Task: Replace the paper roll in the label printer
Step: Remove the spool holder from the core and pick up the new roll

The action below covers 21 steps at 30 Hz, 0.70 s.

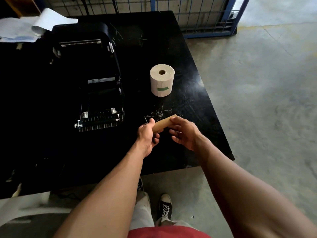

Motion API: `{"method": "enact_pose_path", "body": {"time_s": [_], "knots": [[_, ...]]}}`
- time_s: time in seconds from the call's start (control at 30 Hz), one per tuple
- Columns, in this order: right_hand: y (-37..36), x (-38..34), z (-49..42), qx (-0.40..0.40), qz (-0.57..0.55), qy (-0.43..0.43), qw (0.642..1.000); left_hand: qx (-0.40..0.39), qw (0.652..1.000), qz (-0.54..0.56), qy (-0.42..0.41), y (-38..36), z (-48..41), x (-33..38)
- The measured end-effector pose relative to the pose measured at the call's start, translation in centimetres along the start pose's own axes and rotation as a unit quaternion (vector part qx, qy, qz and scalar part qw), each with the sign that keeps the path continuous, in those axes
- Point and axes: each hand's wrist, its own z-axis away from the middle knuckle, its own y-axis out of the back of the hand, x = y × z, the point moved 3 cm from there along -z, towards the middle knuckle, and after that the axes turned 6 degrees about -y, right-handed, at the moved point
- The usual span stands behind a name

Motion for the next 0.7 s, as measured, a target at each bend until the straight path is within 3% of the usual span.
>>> {"method": "enact_pose_path", "body": {"time_s": [0.27, 0.4, 0.63, 0.7], "knots": [[2.2, 0.0, -0.1, 0.006, -0.010, 0.007, 1.000, 0.022, 0.998, -0.058, -0.030, 0.3, -0.3, -0.8], [2.9, -0.3, -0.2, 0.063, -0.014, 0.029, 0.998, 0.026, 0.995, -0.080, -0.052, 0.7, -0.5, -0.7], [5.9, -3.1, -0.1, 0.175, -0.244, 0.085, 0.950, 0.053, 0.992, -0.098, -0.059, 2.8, -0.8, -0.3], [6.4, -3.7, -0.1, 0.181, -0.194, 0.079, 0.961, 0.068, 0.991, -0.102, -0.059, 3.2, -0.8, -0.2]]}}
